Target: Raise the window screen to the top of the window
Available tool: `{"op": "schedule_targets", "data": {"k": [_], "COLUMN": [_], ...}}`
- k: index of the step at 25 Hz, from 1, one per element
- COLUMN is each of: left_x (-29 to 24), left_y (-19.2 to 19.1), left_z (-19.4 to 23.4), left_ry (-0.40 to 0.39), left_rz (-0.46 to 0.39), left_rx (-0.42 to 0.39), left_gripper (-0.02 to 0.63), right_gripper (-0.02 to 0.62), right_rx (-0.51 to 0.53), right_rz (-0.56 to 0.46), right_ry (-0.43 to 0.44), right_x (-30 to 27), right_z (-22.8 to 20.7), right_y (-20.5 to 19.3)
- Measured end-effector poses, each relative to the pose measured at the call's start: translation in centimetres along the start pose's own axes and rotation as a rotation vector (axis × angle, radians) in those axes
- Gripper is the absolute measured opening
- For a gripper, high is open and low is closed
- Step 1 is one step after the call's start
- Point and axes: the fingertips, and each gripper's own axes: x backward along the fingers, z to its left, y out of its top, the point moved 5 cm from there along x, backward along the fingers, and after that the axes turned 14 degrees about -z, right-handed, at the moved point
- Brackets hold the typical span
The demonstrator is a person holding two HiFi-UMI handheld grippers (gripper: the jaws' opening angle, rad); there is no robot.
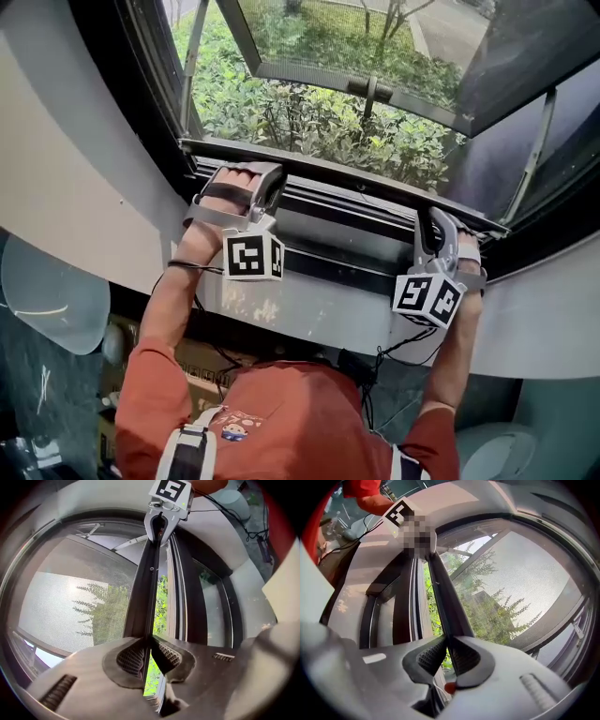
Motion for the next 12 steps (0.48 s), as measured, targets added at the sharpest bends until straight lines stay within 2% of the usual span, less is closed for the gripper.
{"op": "schedule_targets", "data": {"k": [5,12], "left_x": [0.1,0.7], "left_y": [0.1,0.7], "left_z": [0.4,3.6], "left_ry": [0.045,0.099], "left_rz": [-0.02,-0.035], "left_rx": [-0.018,-0.019], "left_gripper": [0.051,0.048], "right_gripper": [0.049,0.049], "right_rx": [0.027,0.056], "right_rz": [-0.018,-0.045], "right_ry": [-0.037,-0.1], "right_x": [0.1,0.4], "right_z": [-0.5,-3.4], "right_y": [0.2,1.6]}}
